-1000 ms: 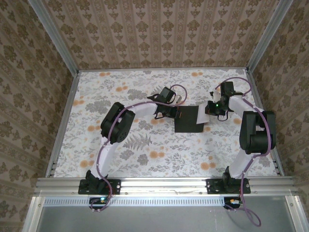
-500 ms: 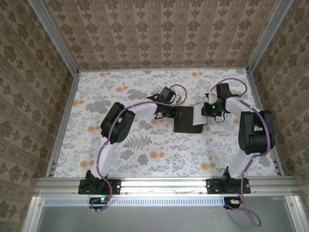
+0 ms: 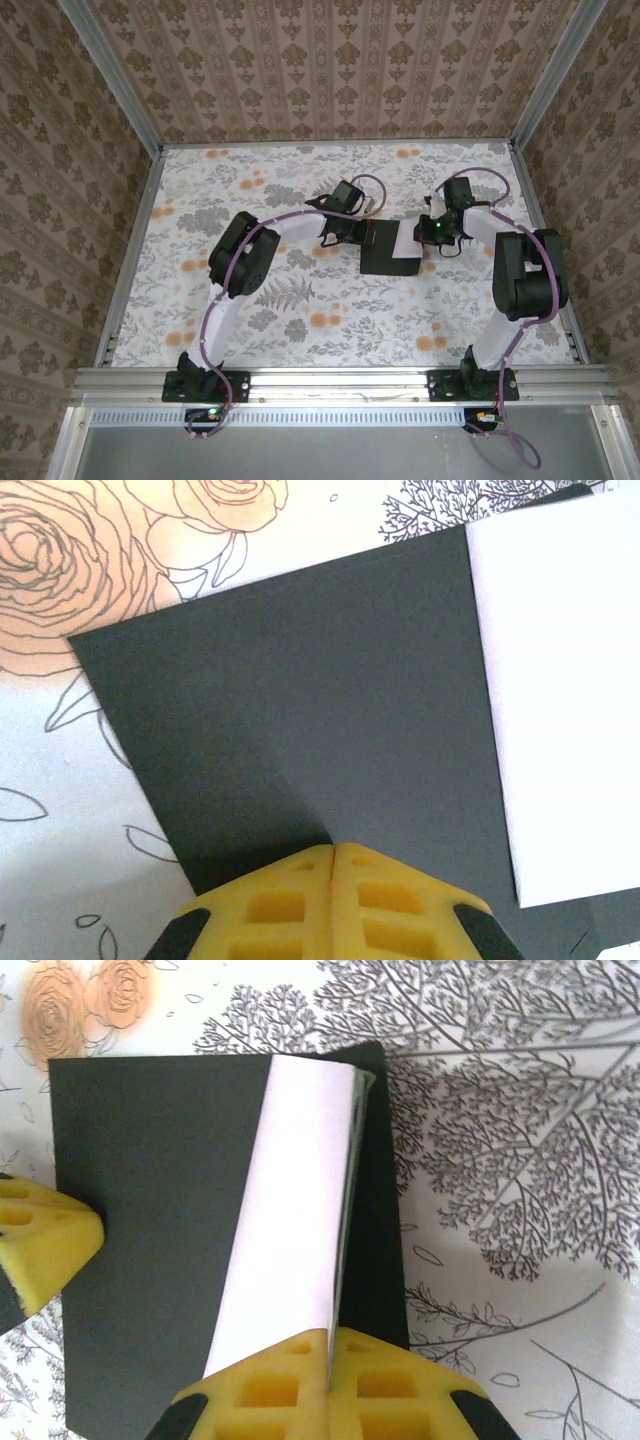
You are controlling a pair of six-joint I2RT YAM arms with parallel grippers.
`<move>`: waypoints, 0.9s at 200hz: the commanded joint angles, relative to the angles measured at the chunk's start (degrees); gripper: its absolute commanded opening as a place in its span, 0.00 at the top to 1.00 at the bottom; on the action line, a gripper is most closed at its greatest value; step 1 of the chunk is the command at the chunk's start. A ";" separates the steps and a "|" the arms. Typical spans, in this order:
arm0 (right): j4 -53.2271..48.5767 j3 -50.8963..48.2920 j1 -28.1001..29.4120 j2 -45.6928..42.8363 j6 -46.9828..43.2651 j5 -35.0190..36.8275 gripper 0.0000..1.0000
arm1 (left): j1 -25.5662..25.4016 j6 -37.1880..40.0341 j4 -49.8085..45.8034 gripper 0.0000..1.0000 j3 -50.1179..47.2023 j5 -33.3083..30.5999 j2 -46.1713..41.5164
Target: Place the letter into the envelope and seal it
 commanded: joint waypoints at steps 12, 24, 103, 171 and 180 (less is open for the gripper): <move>0.10 -0.61 0.41 -3.48 2.49 2.98 1.00 | -1.27 -1.90 -6.30 1.00 -2.24 -2.60 2.46; -2.10 0.30 0.35 -3.82 0.78 4.41 1.00 | -1.25 -1.49 -6.45 1.00 -2.12 -2.60 2.46; -12.48 4.04 -0.45 -2.07 -9.56 2.64 1.00 | -0.12 1.74 -8.04 1.00 -1.87 -3.05 2.01; -15.41 7.05 -0.54 0.55 -14.41 0.16 1.00 | 1.51 6.71 -11.25 1.00 1.05 -2.25 3.36; -15.50 7.82 -0.54 1.12 -14.80 0.08 1.00 | 1.56 7.16 -11.84 1.00 1.64 -2.16 3.67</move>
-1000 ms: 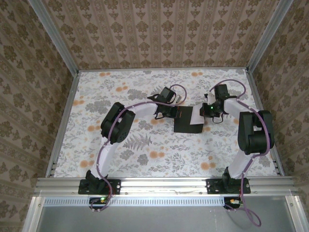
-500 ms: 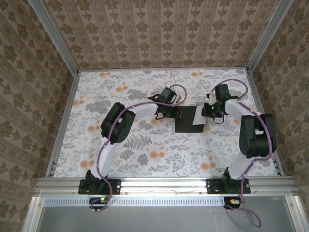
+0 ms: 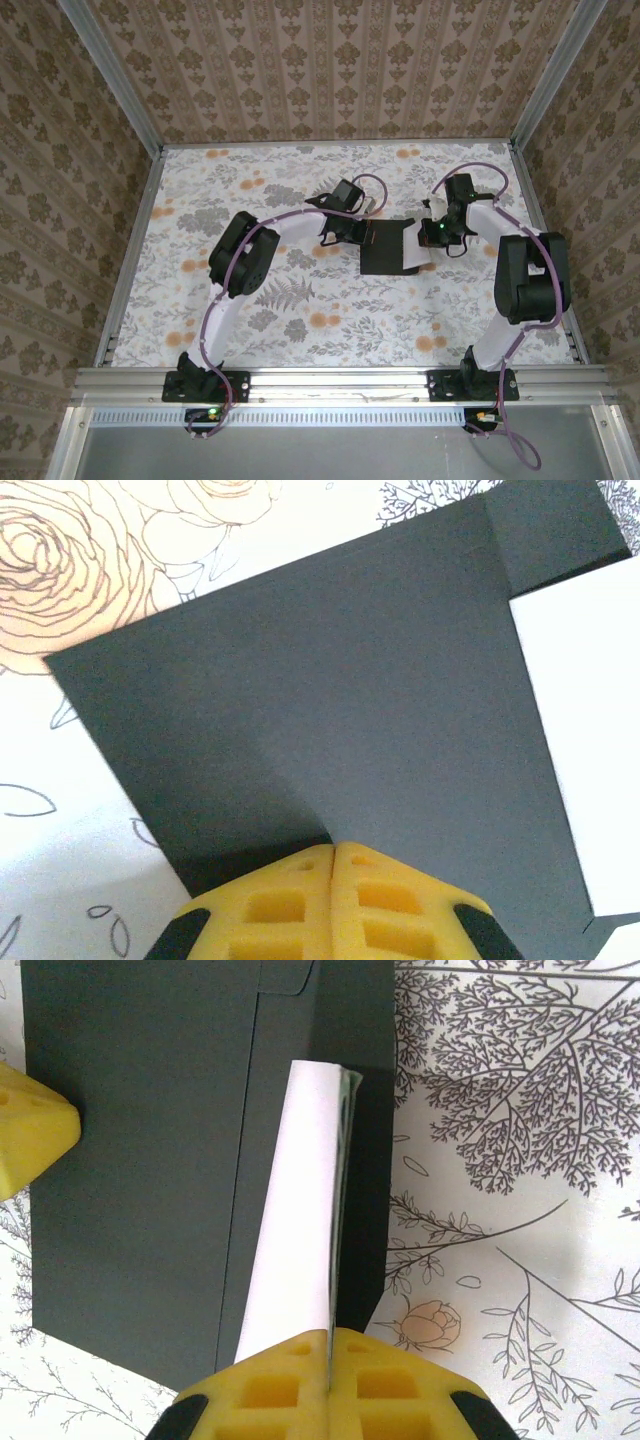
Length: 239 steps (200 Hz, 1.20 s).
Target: Place the letter into the envelope and seal it
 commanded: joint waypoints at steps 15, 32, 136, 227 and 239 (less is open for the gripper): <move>-3.09 4.19 -0.14 3.05 -3.15 -1.03 1.00 | 1.14 3.92 -9.61 1.00 0.78 -1.94 3.89; -3.11 4.74 -0.14 4.03 -3.40 -0.68 1.00 | 1.15 3.95 -9.71 1.00 0.95 -1.92 3.95; -4.02 7.29 -0.14 5.09 -5.53 1.79 1.00 | 1.26 5.49 -10.80 1.00 1.69 -2.27 4.86; -1.03 4.29 0.77 7.41 -3.96 -0.18 1.00 | 0.71 3.18 -10.03 1.00 1.47 -1.75 4.86; -0.62 4.27 1.06 7.68 -3.70 -0.47 1.00 | 0.59 3.09 -9.83 1.00 1.35 -1.66 4.86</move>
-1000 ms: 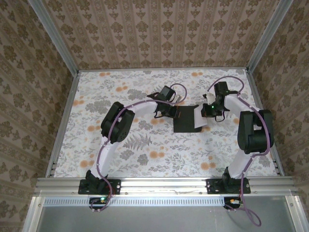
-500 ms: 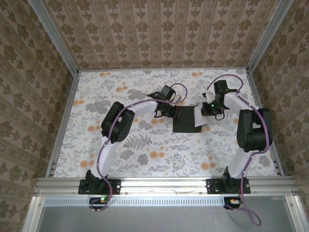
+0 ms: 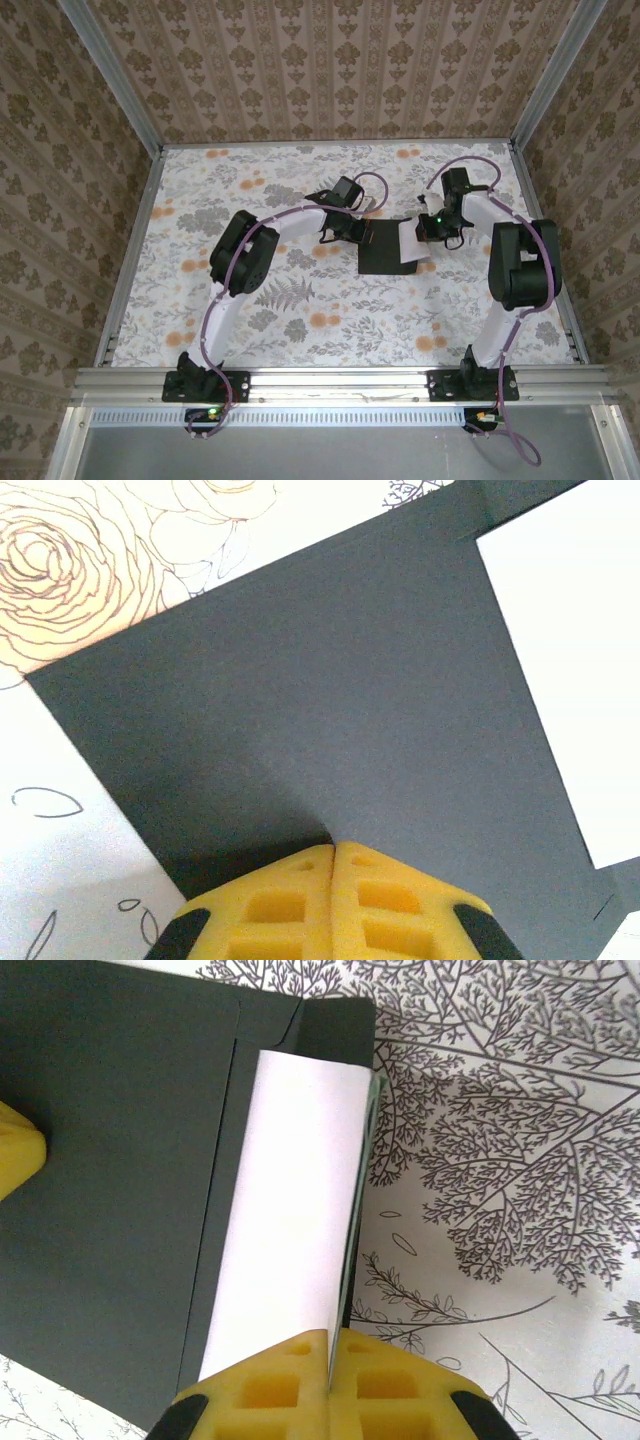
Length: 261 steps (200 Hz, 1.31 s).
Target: Place the letter into the envelope and seal it
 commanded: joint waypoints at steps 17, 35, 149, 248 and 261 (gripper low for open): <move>0.82 -1.11 1.34 1.87 1.14 -1.31 1.00 | 0.00 -0.72 -5.71 1.00 -1.27 -1.98 3.98; 1.29 -1.09 1.78 2.04 1.53 -1.49 1.00 | -0.10 -0.76 -5.75 1.00 -1.16 -1.91 3.98; 4.24 -1.17 2.80 2.40 4.71 -6.29 1.00 | -0.52 -1.03 -5.57 1.00 -0.69 -1.46 4.54; 4.51 -2.84 4.40 1.08 5.12 -5.29 1.00 | -0.15 -0.39 -6.25 1.00 -0.06 -1.98 4.61; 4.44 -2.39 4.47 1.25 5.80 -5.44 1.00 | -0.22 -0.80 -5.89 1.00 -0.42 -1.90 4.47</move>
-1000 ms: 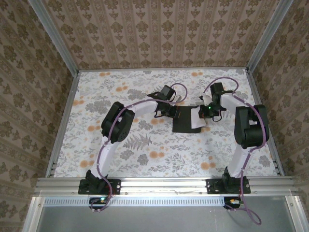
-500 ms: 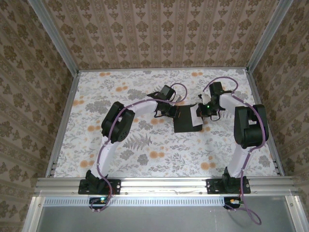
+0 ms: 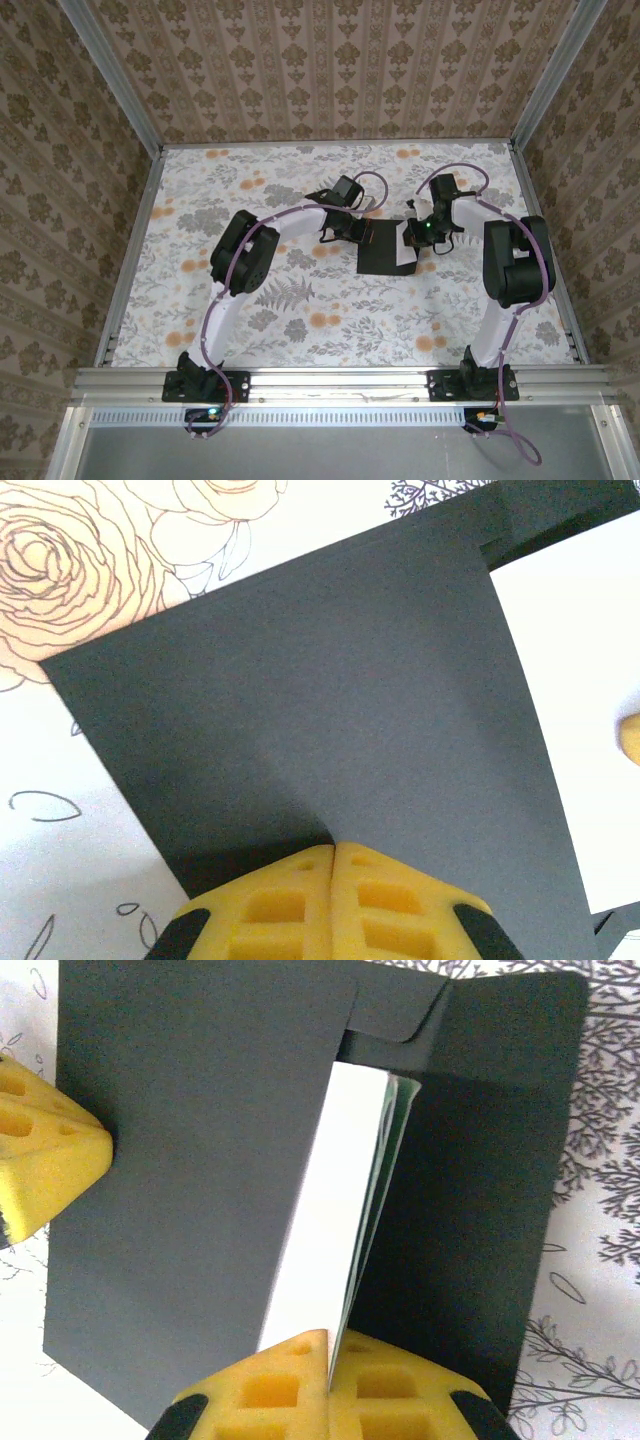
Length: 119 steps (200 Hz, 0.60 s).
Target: Place the letter into the envelope and seal it
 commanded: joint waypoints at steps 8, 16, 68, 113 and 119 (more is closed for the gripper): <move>0.33 0.04 1.02 -0.23 2.09 -0.80 1.00 | -0.18 -0.66 -5.01 1.00 -1.38 -2.36 4.01; 0.33 -0.13 1.02 -0.25 3.31 -1.14 1.00 | -0.30 -0.91 -5.02 1.00 -1.43 -2.35 3.96; 3.56 -1.09 1.99 -0.50 10.19 -1.24 1.00 | -0.62 -3.02 -5.00 1.00 -2.29 -2.93 3.45; 4.86 -1.54 2.12 0.18 11.69 -2.41 1.00 | -0.91 -4.07 -3.66 1.00 -3.55 -2.62 2.96; 4.95 -1.59 2.16 0.21 11.74 -2.33 1.00 | -0.92 -4.10 -3.66 1.00 -3.60 -2.62 2.92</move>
